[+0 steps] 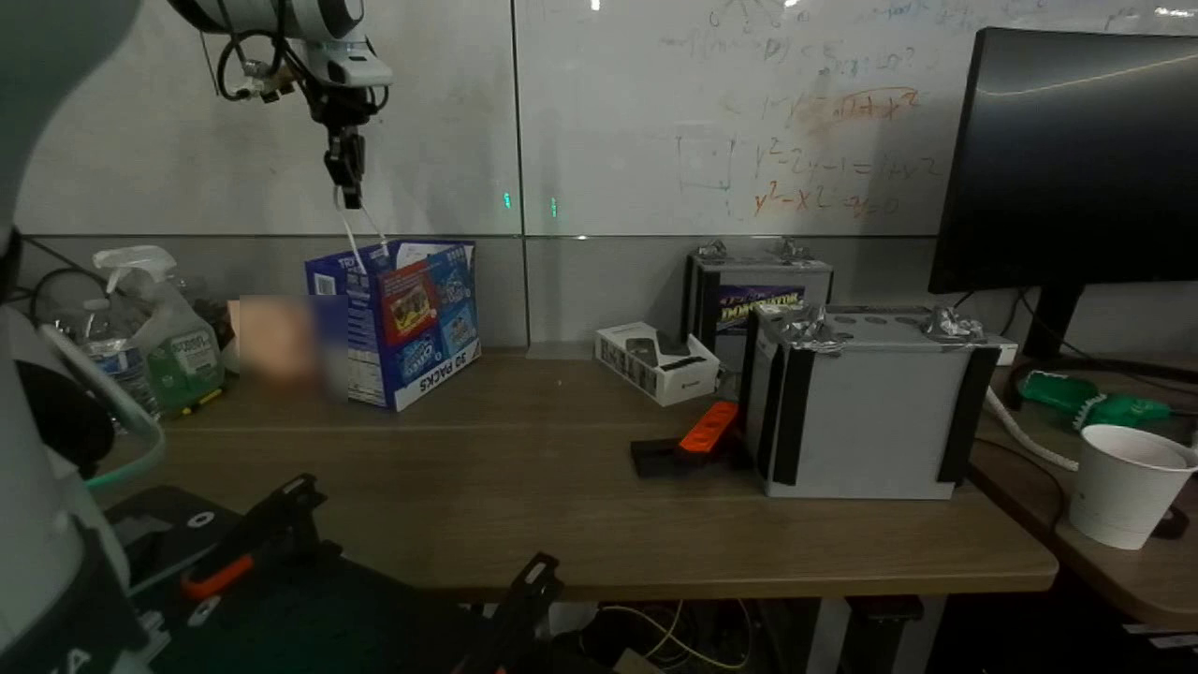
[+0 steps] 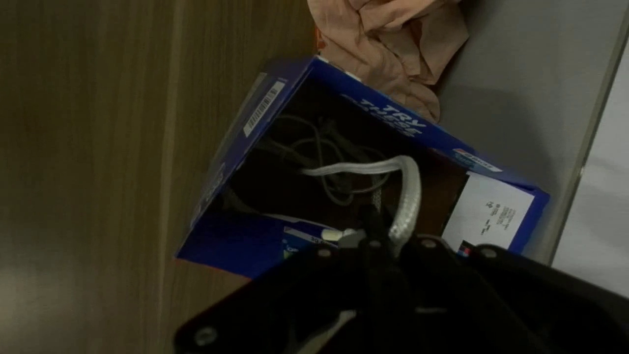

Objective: Pick up the ropes from the table and put them in the blue box.

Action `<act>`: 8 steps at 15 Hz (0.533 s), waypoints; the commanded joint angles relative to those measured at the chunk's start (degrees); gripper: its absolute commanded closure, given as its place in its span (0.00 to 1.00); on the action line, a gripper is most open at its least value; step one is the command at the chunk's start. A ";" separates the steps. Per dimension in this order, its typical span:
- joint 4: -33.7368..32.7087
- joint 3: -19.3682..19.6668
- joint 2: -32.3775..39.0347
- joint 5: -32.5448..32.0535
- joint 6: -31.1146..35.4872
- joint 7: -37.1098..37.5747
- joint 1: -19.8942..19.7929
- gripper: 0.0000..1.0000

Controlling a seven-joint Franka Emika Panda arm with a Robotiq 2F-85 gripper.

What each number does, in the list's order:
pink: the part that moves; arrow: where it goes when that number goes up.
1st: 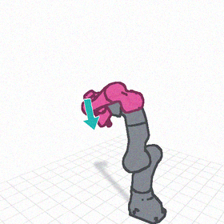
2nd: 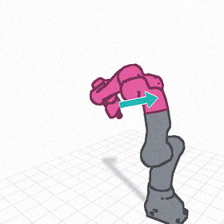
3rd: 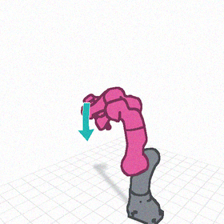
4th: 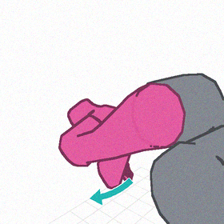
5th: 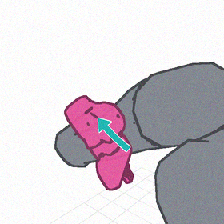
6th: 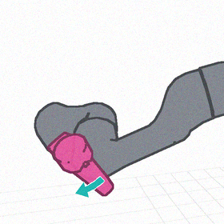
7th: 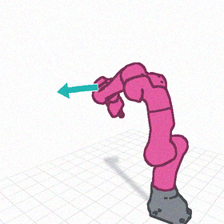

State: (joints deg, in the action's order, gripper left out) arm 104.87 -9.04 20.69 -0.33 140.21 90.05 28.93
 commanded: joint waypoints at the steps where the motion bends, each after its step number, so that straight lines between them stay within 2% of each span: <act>1: -3.82 0.01 1.17 -5.06 -2.14 3.50 1.47 0.93; 5: -6.08 -0.33 3.12 -5.74 -3.72 2.48 0.84 0.93; 6: -6.52 -0.41 3.64 -5.35 -4.02 2.00 0.54 0.68; 8: -7.35 -0.84 4.58 -4.23 -5.20 0.17 -0.30 0.60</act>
State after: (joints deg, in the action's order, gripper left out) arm 100.56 -9.18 23.54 -4.67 137.44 92.06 29.87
